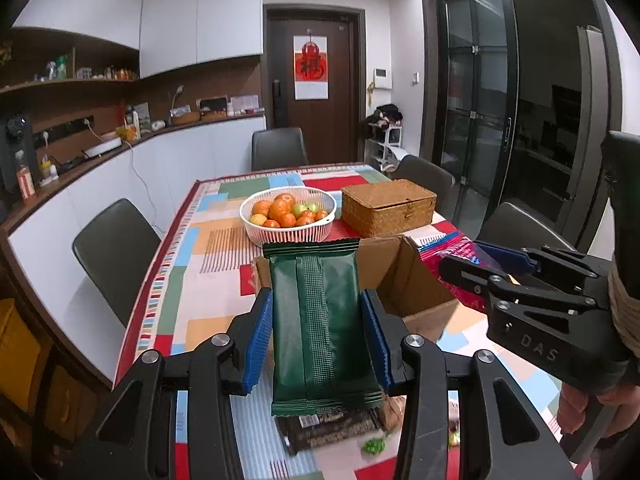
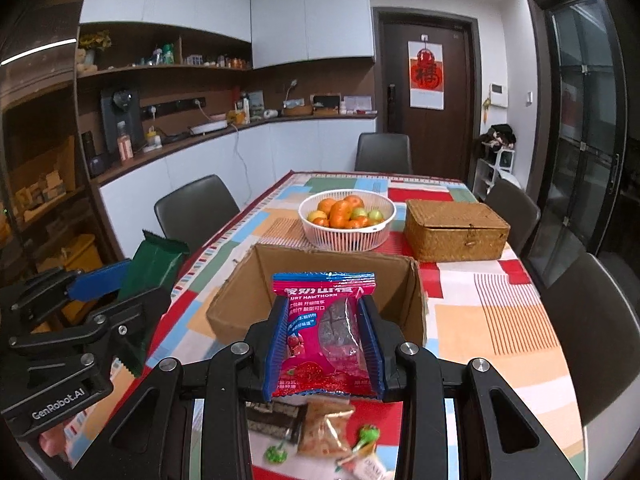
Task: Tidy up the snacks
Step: 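Carry the green bar and hawthorn packet into the box and release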
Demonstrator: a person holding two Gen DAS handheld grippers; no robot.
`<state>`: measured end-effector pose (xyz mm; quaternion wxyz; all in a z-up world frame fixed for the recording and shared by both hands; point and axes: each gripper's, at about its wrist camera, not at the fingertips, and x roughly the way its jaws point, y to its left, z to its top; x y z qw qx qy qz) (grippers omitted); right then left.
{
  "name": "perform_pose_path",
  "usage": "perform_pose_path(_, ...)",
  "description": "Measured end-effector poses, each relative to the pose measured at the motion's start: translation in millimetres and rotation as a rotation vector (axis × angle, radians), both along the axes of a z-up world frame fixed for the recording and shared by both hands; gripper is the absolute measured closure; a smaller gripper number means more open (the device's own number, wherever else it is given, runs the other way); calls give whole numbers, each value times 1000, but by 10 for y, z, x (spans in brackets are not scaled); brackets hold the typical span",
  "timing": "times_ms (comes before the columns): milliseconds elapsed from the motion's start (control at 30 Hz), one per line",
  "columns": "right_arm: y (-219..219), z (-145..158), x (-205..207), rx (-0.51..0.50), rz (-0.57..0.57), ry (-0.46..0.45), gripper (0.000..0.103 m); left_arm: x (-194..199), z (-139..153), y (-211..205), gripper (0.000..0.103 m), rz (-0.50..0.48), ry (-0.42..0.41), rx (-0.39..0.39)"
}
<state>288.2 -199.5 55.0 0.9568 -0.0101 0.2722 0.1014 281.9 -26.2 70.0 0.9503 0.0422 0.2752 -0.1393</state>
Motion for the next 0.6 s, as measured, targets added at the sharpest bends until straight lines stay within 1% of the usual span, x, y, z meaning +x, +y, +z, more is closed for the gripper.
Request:
perform_pose_path(133, 17, 31, 249, -11, 3, 15, 68, 404, -62, 7, 60, 17, 54, -26)
perform_pose_path(333, 64, -70, 612, -12, 8, 64, 67, 837, -236, -42, 60, 30, 96, -4)
perform_pose_path(500, 112, -230, 870, -36, 0, 105, 67, 1078, -434, -118, 60, 24, 169, 5)
perform_pose_path(600, 109, -303, 962, -42, -3, 116, 67, 1146, -527, -125, 58, 57, 194, 44)
